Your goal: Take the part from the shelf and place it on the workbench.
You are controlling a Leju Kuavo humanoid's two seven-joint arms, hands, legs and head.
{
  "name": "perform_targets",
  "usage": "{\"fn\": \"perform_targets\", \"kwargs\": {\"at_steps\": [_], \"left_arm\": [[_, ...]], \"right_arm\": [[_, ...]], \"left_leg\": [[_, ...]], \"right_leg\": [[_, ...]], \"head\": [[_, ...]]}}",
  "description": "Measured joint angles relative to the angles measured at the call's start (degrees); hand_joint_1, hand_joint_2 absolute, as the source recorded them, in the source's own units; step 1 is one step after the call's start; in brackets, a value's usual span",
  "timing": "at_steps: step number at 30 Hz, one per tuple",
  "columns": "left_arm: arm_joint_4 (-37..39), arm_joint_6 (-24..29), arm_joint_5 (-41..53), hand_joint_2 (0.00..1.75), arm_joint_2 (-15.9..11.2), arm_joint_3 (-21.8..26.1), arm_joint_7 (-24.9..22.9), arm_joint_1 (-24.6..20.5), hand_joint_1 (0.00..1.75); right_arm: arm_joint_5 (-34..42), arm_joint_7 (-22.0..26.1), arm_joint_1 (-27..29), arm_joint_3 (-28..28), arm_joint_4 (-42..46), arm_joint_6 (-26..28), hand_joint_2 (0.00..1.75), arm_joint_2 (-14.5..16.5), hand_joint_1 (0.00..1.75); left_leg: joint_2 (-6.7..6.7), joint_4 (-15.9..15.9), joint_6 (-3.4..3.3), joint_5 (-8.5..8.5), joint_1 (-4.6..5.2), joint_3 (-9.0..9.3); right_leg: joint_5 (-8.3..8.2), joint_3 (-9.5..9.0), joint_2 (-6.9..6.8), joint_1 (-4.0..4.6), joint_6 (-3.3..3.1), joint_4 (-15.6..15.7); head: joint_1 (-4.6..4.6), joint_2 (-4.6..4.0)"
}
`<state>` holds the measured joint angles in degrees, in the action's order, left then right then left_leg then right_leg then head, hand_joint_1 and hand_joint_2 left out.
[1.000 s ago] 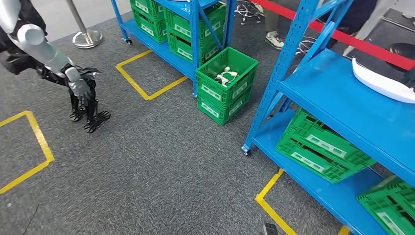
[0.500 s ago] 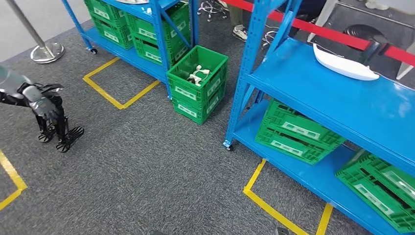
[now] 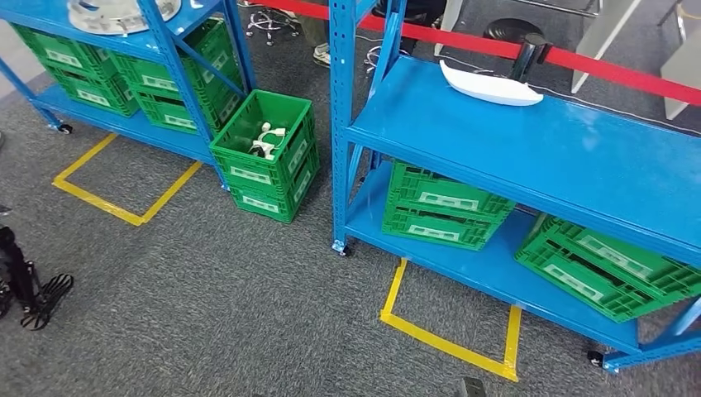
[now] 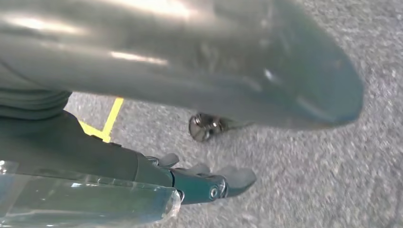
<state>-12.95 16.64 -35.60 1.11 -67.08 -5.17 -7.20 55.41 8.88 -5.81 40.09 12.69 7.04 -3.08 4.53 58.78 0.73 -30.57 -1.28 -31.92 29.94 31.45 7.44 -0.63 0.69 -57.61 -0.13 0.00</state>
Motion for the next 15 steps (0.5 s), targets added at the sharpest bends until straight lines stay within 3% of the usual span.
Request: {"fn": "perform_targets", "kwargs": {"at_steps": [2,4,6,7,8,9,11,13,15], "left_arm": [[0.0,0.0,-0.3,0.00,-0.1,0.0,0.0,0.0,0.00],[0.0,0.0,-0.5,0.00,-0.1,0.0,0.1,0.1,0.00],[0.0,0.0,-0.6,0.00,-0.2,0.0,0.2,0.2,0.00],[0.0,0.0,-0.6,0.00,-0.2,0.0,0.2,0.2,0.00],[0.0,0.0,-0.6,0.00,-0.2,0.0,0.2,0.2,0.00],[0.0,0.0,-0.6,0.00,-0.2,0.0,0.2,0.1,0.00],[0.0,0.0,-0.6,0.00,-0.1,0.0,0.2,0.0,0.00],[0.0,0.0,-0.6,0.00,-0.1,0.0,0.2,-0.1,0.00],[0.0,0.0,-0.7,0.00,-0.1,0.0,0.2,-0.1,0.00]], "right_arm": [[-0.2,0.1,0.0,0.0,0.0,0.1,0.00,0.1,0.00],[-0.2,0.1,-0.2,0.1,0.0,0.2,0.00,0.3,0.00],[-0.2,0.1,-0.3,0.1,0.0,0.2,0.00,0.3,0.00],[-0.2,0.1,-0.1,0.1,0.0,0.2,0.00,0.3,0.00],[-0.2,0.0,0.1,0.2,0.0,0.2,0.00,0.3,0.00],[-0.2,0.0,0.3,0.3,0.0,0.2,0.00,0.3,0.00],[-0.2,-0.1,0.4,0.4,0.0,0.2,0.00,0.2,0.00],[-0.2,-0.1,0.2,0.4,0.0,0.2,0.00,0.2,0.00],[-0.2,-0.1,0.3,0.5,0.0,0.2,0.00,0.2,0.00]], "left_leg": [[-1.91,-0.7,-0.62,-0.01,-0.11,0.62],[-4.07,-1.0,-1.09,-0.26,-0.03,1.17],[-6.19,-1.0,-1.25,-0.68,0.12,1.47],[-7.11,-1.0,-1.21,-0.93,0.15,1.66],[-7.85,-1.0,-1.11,-1.19,0.16,1.93],[-8.49,-1.0,-0.97,-1.47,0.16,2.29],[-9.53,-1.0,-0.53,-2.05,0.27,2.96],[-10.48,-1.1,0.08,-2.46,0.50,3.36],[-11.48,-1.4,0.68,-2.67,0.62,3.90]], "right_leg": [[1.04,0.78,-1.94,0.08,0.65,-1.6],[3.97,3.65,-5.56,0.12,1.31,-7.3],[6.46,7.42,-6.98,-0.13,1.80,-14.3],[6.30,8.32,-7.24,-0.25,1.91,-15.7],[4.99,8.09,-7.45,-0.33,1.93,-14.9],[2.82,6.81,-7.79,-0.37,1.84,-12.0],[-0.69,3.29,-9.78,0.00,1.30,-4.6],[-1.32,1.57,-11.45,0.57,0.54,-1.0],[-1.00,1.45,-10.98,0.79,-0.17,-0.6]], "head": [[0.35,0.00],[0.97,0.00],[1.32,0.00],[1.43,0.00],[1.56,0.00],[1.73,0.00],[2.19,0.00],[2.49,0.00],[2.49,0.00]]}}
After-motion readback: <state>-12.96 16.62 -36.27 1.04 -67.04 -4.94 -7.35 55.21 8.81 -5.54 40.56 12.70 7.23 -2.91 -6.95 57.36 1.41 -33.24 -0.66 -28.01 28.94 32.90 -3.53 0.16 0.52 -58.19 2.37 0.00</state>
